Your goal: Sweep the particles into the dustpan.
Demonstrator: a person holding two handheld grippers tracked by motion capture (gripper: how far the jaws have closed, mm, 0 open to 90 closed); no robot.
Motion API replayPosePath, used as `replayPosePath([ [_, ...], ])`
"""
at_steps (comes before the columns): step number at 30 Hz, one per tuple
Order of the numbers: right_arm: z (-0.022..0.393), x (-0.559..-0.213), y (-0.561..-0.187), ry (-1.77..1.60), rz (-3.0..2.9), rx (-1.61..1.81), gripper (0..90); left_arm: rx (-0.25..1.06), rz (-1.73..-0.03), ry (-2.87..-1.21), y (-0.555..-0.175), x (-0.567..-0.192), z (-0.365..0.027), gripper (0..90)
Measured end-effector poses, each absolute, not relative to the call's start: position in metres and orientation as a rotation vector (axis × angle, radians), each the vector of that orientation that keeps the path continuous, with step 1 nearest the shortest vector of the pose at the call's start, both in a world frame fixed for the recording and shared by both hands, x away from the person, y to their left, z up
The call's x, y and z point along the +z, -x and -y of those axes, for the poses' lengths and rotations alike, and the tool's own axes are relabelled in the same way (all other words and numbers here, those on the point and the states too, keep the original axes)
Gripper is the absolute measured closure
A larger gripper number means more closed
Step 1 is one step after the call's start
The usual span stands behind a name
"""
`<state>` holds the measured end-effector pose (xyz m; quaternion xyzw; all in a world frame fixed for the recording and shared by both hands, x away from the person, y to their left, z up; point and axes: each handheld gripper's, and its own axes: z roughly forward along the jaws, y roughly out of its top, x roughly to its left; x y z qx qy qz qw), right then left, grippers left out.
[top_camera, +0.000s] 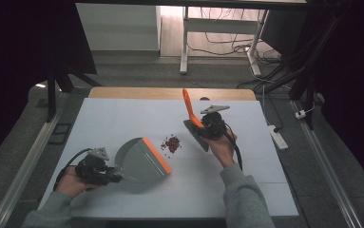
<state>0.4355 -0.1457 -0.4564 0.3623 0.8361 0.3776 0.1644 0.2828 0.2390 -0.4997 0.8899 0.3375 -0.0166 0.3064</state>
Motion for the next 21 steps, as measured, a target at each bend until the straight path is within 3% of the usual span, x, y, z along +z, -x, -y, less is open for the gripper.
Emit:
replayPosePath([
  [21,0.106,-0.468,-0.456,-0.974,-2.439,0.976,70.4,-0.073,-0.892,-2.375,-0.289,-0.503,-0.23,61.6],
])
